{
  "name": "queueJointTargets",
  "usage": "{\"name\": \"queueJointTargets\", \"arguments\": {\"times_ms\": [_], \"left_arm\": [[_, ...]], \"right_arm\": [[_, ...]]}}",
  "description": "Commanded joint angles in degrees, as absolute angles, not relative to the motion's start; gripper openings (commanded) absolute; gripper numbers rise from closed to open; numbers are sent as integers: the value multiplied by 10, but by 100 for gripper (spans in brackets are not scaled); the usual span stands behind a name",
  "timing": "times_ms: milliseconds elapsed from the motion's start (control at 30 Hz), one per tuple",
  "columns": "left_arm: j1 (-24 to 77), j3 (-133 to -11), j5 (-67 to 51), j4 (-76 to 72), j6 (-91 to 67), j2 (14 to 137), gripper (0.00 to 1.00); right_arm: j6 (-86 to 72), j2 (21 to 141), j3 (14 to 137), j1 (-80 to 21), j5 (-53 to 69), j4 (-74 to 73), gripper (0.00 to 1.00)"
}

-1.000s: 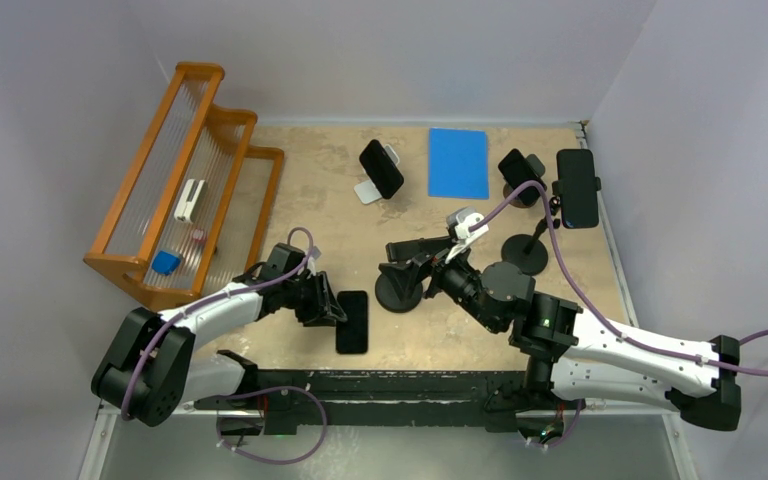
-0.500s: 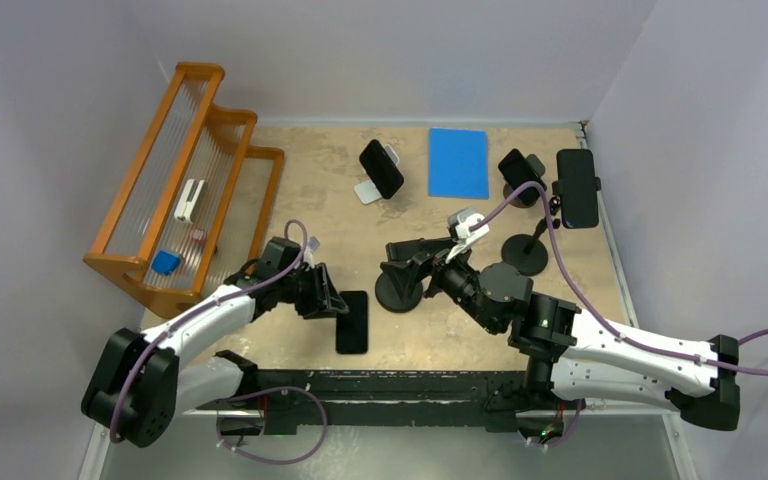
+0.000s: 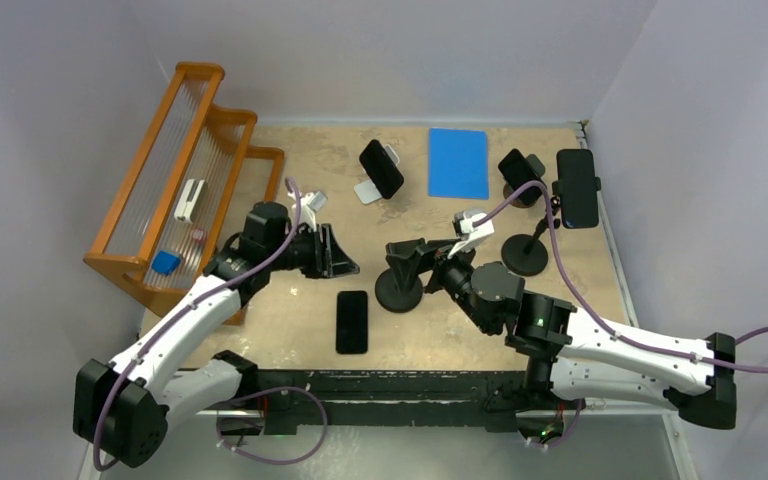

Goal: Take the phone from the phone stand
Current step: Pick up the phone stand at the center of the board.

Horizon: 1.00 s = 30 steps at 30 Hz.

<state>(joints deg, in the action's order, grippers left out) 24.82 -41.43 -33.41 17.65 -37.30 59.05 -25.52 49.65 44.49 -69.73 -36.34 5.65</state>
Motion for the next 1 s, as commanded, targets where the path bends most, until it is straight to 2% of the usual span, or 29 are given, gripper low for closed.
{"name": "queueJointTargets", "arguments": {"times_ms": [0,200,367,467,700,967], "left_arm": [[250,-469,-309,147,-256,558,36],[249,-439,-267,85,-189,506,36],[249,-406,-257,62,-193,475,36],[249,-409,-254,82,-191,467,36],[249,-404,-259,89,-191,454,36],[249,-404,-256,93,-190,447,36]], "right_arm": [[-293,495,443,-699,-407,42,99],[-313,481,423,-699,-414,32,98],[-359,488,434,-697,-457,14,88],[-360,506,449,-692,-449,13,86],[-312,478,370,-691,-406,118,97],[-232,420,234,-692,-382,289,95]]}}
